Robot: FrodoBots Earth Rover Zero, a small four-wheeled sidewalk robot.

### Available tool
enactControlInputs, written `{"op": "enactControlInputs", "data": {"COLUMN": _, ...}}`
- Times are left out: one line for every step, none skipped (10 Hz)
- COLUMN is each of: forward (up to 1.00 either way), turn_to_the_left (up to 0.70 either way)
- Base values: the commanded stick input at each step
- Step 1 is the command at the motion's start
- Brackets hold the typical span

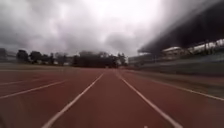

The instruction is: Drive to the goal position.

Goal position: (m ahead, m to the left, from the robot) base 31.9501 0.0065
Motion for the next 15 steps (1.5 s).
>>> {"op": "enactControlInputs", "data": {"forward": 0.67, "turn_to_the_left": 0.00}}
{"op": "enactControlInputs", "data": {"forward": 0.67, "turn_to_the_left": 0.00}}
{"op": "enactControlInputs", "data": {"forward": 0.67, "turn_to_the_left": 0.00}}
{"op": "enactControlInputs", "data": {"forward": 0.67, "turn_to_the_left": 0.00}}
{"op": "enactControlInputs", "data": {"forward": 0.67, "turn_to_the_left": 0.00}}
{"op": "enactControlInputs", "data": {"forward": 0.67, "turn_to_the_left": 0.00}}
{"op": "enactControlInputs", "data": {"forward": 0.67, "turn_to_the_left": 0.00}}
{"op": "enactControlInputs", "data": {"forward": 0.67, "turn_to_the_left": 0.00}}
{"op": "enactControlInputs", "data": {"forward": 0.67, "turn_to_the_left": 0.00}}
{"op": "enactControlInputs", "data": {"forward": 0.67, "turn_to_the_left": 0.00}}
{"op": "enactControlInputs", "data": {"forward": 0.67, "turn_to_the_left": 0.00}}
{"op": "enactControlInputs", "data": {"forward": 0.67, "turn_to_the_left": 0.00}}
{"op": "enactControlInputs", "data": {"forward": 0.67, "turn_to_the_left": 0.00}}
{"op": "enactControlInputs", "data": {"forward": 0.67, "turn_to_the_left": 0.00}}
{"op": "enactControlInputs", "data": {"forward": 0.67, "turn_to_the_left": 0.00}}
